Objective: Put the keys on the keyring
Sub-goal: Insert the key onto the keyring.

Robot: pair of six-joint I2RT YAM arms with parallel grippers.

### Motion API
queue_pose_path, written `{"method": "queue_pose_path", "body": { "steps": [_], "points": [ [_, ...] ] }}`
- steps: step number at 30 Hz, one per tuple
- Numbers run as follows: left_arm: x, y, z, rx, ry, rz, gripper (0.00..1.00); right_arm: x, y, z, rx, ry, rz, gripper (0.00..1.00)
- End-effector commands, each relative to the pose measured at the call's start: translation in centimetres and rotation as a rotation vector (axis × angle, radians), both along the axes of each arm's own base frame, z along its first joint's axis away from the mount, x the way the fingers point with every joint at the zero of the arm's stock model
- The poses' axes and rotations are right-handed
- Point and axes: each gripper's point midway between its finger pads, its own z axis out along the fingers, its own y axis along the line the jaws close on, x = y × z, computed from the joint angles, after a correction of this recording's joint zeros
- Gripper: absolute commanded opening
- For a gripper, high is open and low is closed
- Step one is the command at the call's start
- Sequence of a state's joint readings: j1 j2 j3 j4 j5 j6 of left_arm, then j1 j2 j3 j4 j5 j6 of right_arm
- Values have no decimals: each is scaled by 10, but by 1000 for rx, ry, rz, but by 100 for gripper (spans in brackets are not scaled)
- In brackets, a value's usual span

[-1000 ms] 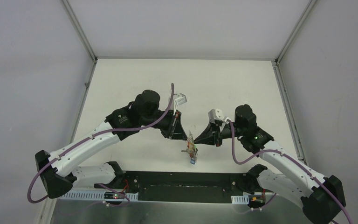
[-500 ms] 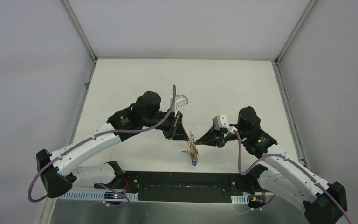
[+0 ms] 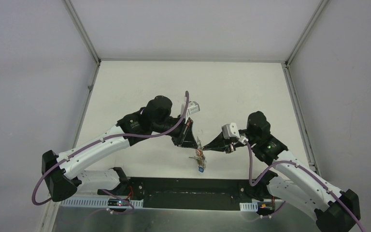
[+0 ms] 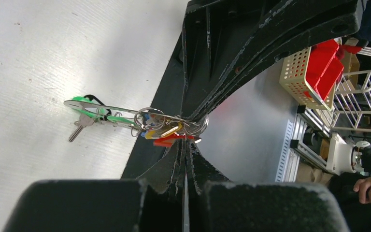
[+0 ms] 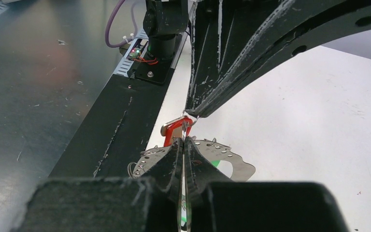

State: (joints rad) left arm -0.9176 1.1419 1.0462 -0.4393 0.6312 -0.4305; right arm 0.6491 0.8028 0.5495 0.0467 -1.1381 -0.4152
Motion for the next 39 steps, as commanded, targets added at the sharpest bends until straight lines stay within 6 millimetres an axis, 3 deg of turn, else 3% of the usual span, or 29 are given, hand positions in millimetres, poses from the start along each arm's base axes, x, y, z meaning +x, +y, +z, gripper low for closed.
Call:
{"method": "queue_pose_path", "body": {
  "steps": [1, 15, 32, 39],
  "points": [
    [-1, -9, 27, -76, -83, -36, 0, -9, 1, 16, 62, -93, 60, 0],
    [-3, -16, 26, -74, -78, -64, 0, -12, 2, 13, 50, -80, 81, 0],
    [-16, -4, 39, -116, -87, -79, 0, -11, 2, 8, 31, -67, 70, 0],
    [-10, -4, 30, -76, -90, -52, 0, -12, 1, 10, 36, -74, 72, 0]
  ]
}}
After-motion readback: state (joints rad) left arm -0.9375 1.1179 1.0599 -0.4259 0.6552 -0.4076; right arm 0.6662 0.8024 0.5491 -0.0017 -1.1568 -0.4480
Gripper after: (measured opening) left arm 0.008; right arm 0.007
